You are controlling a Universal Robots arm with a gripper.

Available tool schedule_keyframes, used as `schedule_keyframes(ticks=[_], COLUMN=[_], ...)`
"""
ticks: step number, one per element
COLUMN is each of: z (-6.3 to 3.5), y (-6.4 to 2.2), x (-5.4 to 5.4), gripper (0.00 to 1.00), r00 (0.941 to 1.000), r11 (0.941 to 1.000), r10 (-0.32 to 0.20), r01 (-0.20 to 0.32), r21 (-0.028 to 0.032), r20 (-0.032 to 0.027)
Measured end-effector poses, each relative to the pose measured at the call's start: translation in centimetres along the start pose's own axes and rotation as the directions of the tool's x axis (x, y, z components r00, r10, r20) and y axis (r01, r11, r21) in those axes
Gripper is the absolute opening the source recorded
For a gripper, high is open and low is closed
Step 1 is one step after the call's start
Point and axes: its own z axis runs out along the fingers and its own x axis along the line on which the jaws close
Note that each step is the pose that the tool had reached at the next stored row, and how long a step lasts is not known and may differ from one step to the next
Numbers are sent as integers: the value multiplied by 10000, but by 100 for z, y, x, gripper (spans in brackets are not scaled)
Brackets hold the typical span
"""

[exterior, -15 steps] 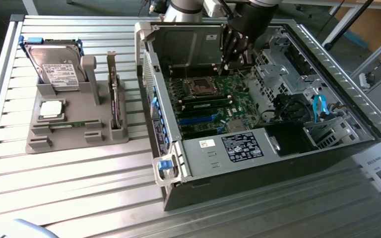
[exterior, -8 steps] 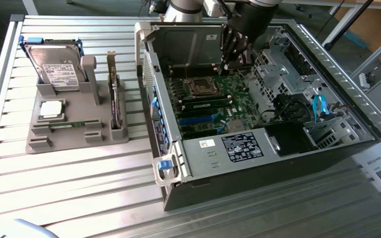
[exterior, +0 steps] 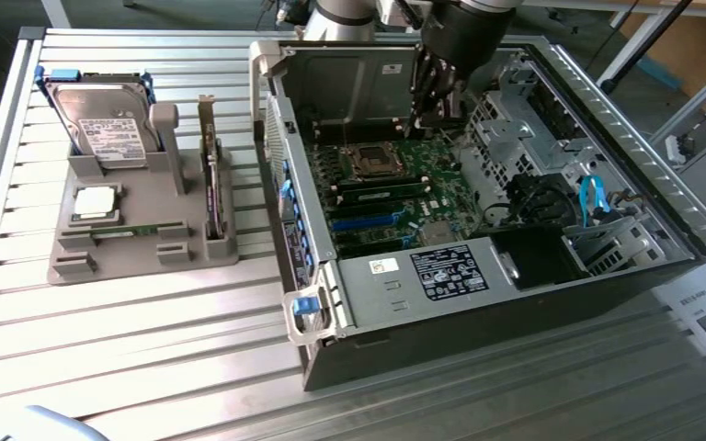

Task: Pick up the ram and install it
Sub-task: 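Press down the ram until it locks into place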

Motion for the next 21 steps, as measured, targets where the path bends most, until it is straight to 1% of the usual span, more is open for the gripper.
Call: schedule_keyframes(ticks=[3, 5, 8, 10, 16, 18, 21], z=[0, 0, 1, 1, 1, 1, 1], y=[0, 0, 0, 0, 0, 0, 0], x=[0, 0, 0, 0, 0, 0, 0], gripper=[10, 10, 10, 10, 10, 10, 10], r00=[9990, 9972, 9926, 9883, 9708, 9636, 9512], r11=[9990, 9972, 9926, 9883, 9708, 9636, 9511], r10=[444, 752, 1211, 1525, 2397, 2673, 3086], r01=[-444, -752, -1211, -1525, -2397, -2674, -3086], r21=[14, 23, 36, 46, 69, 76, 86], r20=[10, 18, 29, 37, 62, 71, 84])
